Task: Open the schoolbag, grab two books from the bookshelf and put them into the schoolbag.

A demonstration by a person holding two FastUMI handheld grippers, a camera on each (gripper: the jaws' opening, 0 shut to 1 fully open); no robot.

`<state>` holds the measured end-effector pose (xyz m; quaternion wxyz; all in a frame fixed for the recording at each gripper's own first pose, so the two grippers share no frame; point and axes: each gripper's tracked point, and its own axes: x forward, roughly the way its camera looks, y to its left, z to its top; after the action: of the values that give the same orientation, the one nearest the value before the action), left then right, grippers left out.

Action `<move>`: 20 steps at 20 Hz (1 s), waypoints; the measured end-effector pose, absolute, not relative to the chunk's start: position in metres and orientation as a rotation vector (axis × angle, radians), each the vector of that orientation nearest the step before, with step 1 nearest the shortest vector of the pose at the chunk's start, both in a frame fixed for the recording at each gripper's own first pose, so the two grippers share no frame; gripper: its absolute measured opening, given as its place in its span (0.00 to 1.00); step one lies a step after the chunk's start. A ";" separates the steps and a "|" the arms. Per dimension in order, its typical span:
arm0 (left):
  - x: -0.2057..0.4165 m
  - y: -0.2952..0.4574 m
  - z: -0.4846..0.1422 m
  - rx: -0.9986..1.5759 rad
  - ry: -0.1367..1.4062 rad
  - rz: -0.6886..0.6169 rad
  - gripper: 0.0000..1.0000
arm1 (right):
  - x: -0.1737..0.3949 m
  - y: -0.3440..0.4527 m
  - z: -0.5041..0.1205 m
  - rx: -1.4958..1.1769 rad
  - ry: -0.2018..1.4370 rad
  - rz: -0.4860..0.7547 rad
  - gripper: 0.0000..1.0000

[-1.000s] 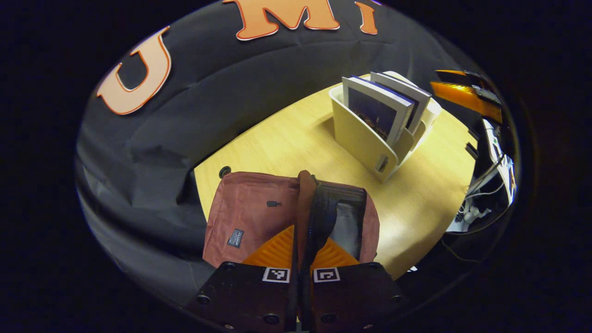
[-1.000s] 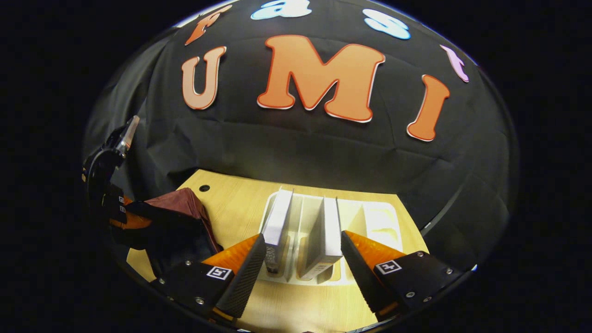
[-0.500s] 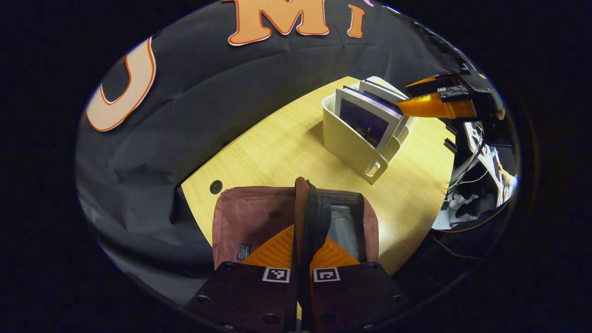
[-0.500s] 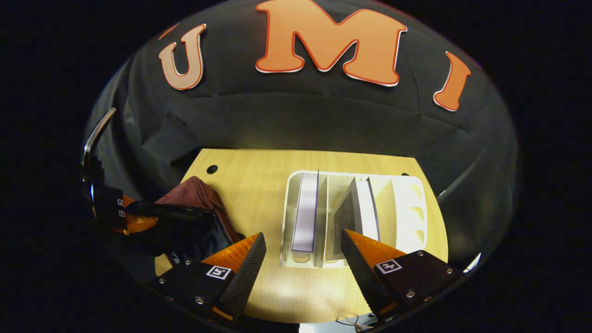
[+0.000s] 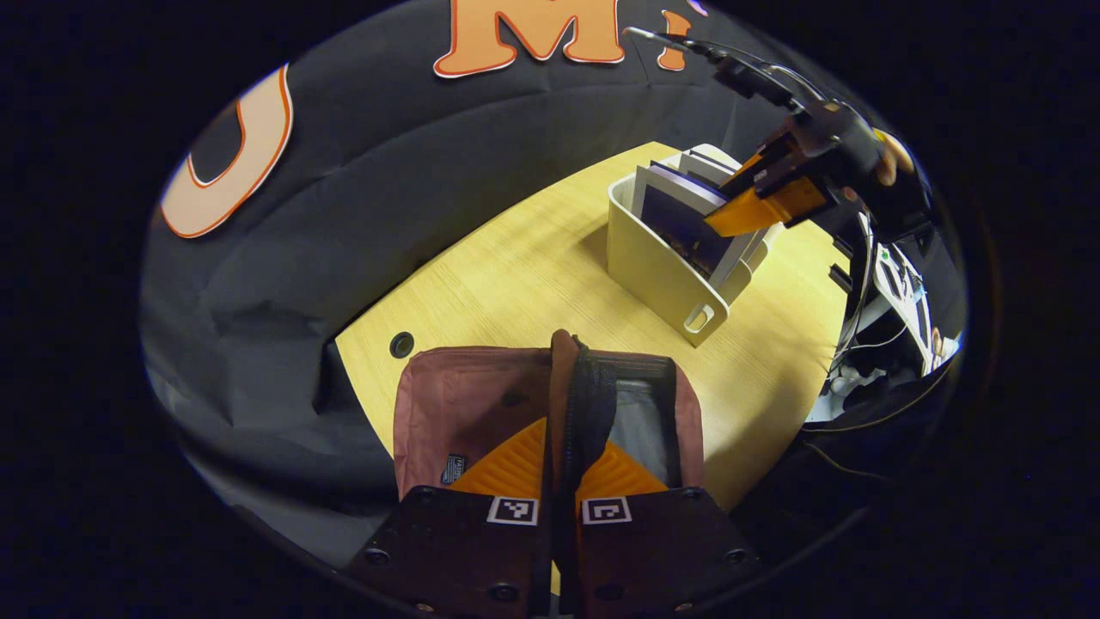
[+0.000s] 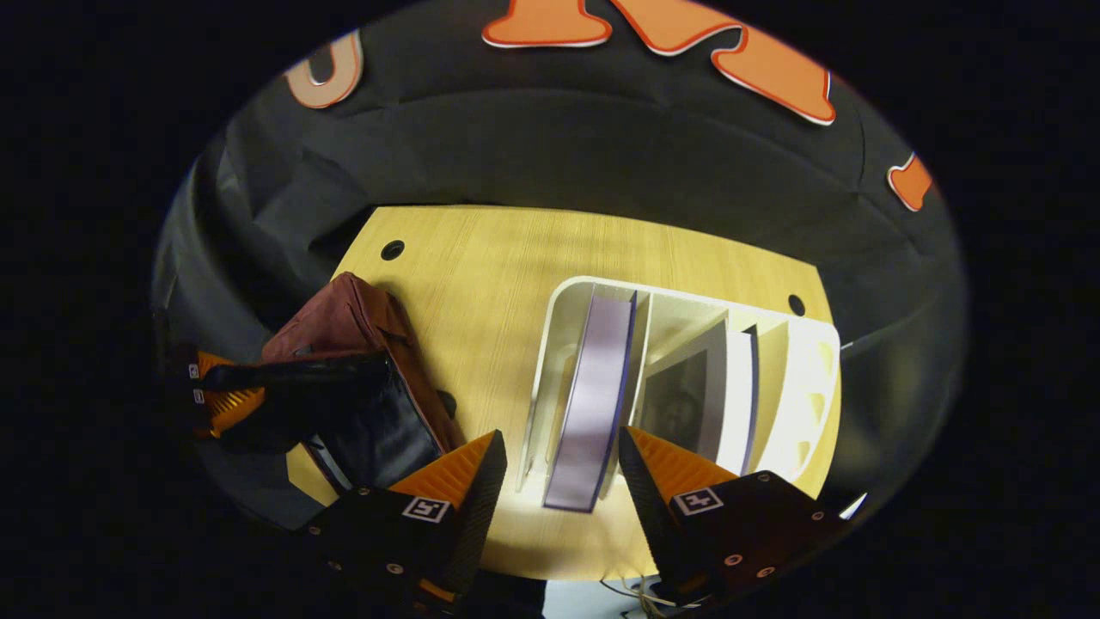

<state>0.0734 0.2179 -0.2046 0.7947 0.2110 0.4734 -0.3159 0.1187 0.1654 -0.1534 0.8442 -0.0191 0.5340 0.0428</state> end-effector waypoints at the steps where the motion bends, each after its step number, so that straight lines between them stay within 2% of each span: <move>1: 0.074 0.219 -0.205 0.450 1.018 -0.677 0.05 | 0.120 0.163 -0.161 -0.027 1.171 0.081 0.77; 2: 0.074 0.218 -0.205 0.446 1.018 -0.676 0.05 | 0.124 0.161 -0.168 -0.011 1.199 0.063 0.71; 3: 0.073 0.219 -0.205 0.443 1.019 -0.676 0.04 | 0.129 0.160 -0.174 -0.008 1.211 0.052 0.59; 4: 0.074 0.219 -0.206 0.438 1.019 -0.674 0.05 | 0.134 0.157 -0.176 -0.012 1.224 0.046 0.62; 9: 0.074 0.218 -0.210 0.426 1.031 -0.673 0.05 | 0.148 0.146 -0.196 -0.027 1.276 -0.027 0.50; 13: 0.076 0.217 -0.209 0.431 1.033 -0.671 0.05 | 0.145 0.148 -0.200 -0.009 1.308 -0.028 0.40; 14: 0.076 0.218 -0.210 0.431 1.033 -0.674 0.05 | 0.144 0.146 -0.200 -0.014 1.304 -0.021 0.31; 15: 0.076 0.218 -0.210 0.430 1.035 -0.675 0.05 | 0.142 0.146 -0.198 -0.021 1.306 -0.010 0.39; 20: 0.073 0.219 -0.208 0.445 1.032 -0.683 0.05 | 0.134 0.139 -0.152 0.011 1.221 -0.009 0.37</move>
<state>0.0730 0.2189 -0.2082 0.7915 0.2068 0.4798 -0.3172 0.1339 0.1390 -0.1521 0.8194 0.0052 0.5732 -0.0043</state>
